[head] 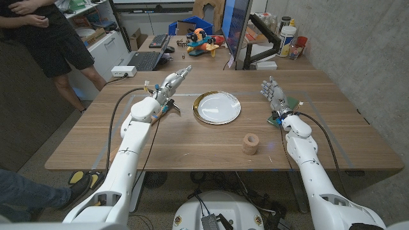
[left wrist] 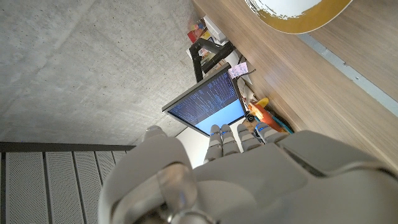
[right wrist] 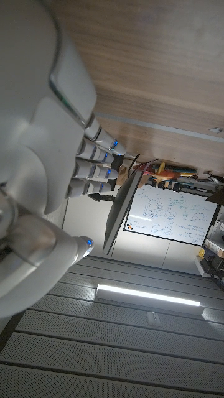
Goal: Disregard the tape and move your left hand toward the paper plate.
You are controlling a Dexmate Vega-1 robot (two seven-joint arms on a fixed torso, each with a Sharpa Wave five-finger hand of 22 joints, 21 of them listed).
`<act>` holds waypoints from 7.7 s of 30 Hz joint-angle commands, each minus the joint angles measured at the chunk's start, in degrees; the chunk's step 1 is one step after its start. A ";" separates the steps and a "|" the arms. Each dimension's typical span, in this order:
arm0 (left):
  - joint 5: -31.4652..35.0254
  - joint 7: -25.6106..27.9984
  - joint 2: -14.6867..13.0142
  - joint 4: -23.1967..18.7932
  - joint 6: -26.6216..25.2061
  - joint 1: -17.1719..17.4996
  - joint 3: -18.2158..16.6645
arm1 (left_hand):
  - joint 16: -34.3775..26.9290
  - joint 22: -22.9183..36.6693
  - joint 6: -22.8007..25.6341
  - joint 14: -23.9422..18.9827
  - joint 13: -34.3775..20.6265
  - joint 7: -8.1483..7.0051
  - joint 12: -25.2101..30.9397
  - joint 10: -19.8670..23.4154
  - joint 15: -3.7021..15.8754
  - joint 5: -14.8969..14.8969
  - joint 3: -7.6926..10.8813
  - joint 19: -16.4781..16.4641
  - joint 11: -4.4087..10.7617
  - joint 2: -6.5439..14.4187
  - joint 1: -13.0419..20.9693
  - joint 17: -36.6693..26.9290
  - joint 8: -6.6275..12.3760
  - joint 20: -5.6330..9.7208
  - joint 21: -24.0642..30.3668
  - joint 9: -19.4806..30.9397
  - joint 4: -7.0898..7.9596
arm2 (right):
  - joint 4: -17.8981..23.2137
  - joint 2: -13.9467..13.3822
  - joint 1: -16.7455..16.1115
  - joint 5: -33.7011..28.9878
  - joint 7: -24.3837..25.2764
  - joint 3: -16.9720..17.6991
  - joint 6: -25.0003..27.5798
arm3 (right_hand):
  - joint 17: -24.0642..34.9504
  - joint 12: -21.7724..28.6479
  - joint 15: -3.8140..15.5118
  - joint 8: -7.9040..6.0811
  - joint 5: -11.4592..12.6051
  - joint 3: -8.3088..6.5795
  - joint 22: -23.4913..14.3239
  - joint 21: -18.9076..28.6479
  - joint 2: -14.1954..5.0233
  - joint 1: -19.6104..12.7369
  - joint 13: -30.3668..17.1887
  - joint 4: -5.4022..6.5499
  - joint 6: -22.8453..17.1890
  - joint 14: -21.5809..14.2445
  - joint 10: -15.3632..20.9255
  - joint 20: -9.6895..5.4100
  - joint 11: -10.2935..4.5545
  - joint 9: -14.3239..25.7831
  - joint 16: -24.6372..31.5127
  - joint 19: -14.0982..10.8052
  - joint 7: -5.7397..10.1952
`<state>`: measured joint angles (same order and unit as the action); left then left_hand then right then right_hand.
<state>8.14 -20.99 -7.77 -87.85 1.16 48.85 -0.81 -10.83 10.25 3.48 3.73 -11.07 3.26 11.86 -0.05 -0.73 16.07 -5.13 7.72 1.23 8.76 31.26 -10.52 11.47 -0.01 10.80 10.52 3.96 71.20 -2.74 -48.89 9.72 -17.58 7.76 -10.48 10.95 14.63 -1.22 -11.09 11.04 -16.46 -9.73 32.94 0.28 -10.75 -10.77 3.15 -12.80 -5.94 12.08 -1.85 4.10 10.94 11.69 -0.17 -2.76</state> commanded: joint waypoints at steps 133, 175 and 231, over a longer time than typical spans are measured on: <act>14.93 -0.89 -2.02 1.73 -1.53 -5.32 11.08 | 0.02 0.26 0.10 1.08 -0.09 -0.47 -0.12 -0.46 0.33 -1.27 1.19 2.12 0.44 0.04 2.25 -0.16 -0.03 -0.62 0.48 0.34 -0.32 | -1.53 0.01 0.78 1.74 -0.68 1.74 -3.00 | -0.01 -0.75 -0.06 -0.34 0.40 1.00 -0.25 -3.72 -0.92 0.17 -0.20 -0.61 -0.42 -0.91 1.24 -0.38 0.00 0.07 -0.22 -1.68 0.09; 20.37 -0.08 -2.71 1.79 -1.25 -6.13 14.40 | 0.02 0.27 -0.04 1.28 -0.10 -0.51 -0.11 -0.54 0.46 -1.57 1.50 2.88 0.71 0.03 2.67 -0.15 -0.04 -0.59 0.45 0.36 -0.36 | -1.94 -0.03 1.01 2.00 -0.75 2.04 -3.19 | -0.03 -0.99 -0.06 -0.34 0.41 1.26 -0.29 -4.86 -1.10 0.22 -0.21 -0.80 -0.48 -0.95 1.25 -0.36 0.04 0.07 -0.30 -2.18 0.09; 29.63 2.45 -6.20 0.52 0.13 -6.37 18.48 | -0.09 0.28 0.71 0.99 -0.10 -1.10 0.08 -0.02 0.86 -1.76 1.88 3.34 1.25 0.06 3.16 -0.13 0.24 -0.88 0.54 0.39 -0.41 | -1.68 0.37 0.97 1.80 -0.09 2.00 -3.54 | -0.03 -1.11 -0.02 -0.34 0.42 1.57 -0.33 -6.17 -1.32 0.30 -0.22 -0.98 -0.54 -1.24 1.54 -0.39 -0.02 0.06 -0.29 -2.69 0.01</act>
<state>36.28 -19.04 -13.20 -87.49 0.48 42.70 17.15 -10.83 10.25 3.69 4.68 -11.06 2.44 11.86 -0.13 -0.23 14.41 -3.55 9.65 1.95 8.83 33.75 -10.52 11.47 -0.74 11.03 10.79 3.64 69.35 -2.67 -47.96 11.98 -18.22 10.03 -13.81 10.95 13.74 -1.21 -11.09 11.27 -15.11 -9.72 26.90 -0.77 -10.44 -10.77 2.30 -12.79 -6.77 13.30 -2.05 4.10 10.95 11.46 -2.41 -2.76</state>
